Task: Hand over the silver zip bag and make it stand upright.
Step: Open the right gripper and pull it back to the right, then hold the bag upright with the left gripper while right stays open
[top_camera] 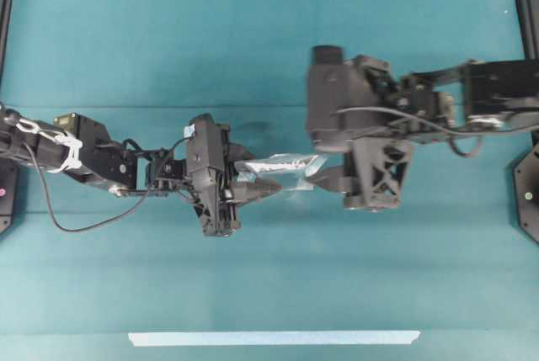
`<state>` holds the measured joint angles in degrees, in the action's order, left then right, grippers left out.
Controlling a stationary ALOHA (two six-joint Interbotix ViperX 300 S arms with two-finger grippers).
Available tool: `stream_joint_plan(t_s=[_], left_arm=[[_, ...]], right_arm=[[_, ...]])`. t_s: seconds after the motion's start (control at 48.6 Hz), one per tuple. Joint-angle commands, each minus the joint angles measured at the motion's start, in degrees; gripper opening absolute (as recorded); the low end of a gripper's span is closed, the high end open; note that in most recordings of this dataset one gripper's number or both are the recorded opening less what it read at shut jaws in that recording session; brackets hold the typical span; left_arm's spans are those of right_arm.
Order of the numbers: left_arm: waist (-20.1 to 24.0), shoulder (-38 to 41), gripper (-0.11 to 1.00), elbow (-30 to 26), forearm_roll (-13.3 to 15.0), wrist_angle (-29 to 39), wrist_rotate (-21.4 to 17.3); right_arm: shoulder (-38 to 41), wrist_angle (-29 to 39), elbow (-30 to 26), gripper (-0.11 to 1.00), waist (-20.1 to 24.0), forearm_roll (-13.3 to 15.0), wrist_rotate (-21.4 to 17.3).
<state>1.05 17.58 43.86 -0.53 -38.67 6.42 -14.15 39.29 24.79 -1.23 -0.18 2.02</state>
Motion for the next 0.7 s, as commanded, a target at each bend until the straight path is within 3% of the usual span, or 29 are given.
stream_joint_plan(t_s=[0.0, 0.679], left_arm=[[-0.53, -0.44, 0.29, -0.09, -0.09, 0.09, -0.09], [-0.53, -0.44, 0.29, -0.09, -0.09, 0.09, -0.26]], right_arm=[[-2.81, -1.49, 0.79, 0.88, 0.09, 0.09, -0.88], [-7.38, -4.48, 5.8, 0.88, 0.26, 0.09, -0.97]])
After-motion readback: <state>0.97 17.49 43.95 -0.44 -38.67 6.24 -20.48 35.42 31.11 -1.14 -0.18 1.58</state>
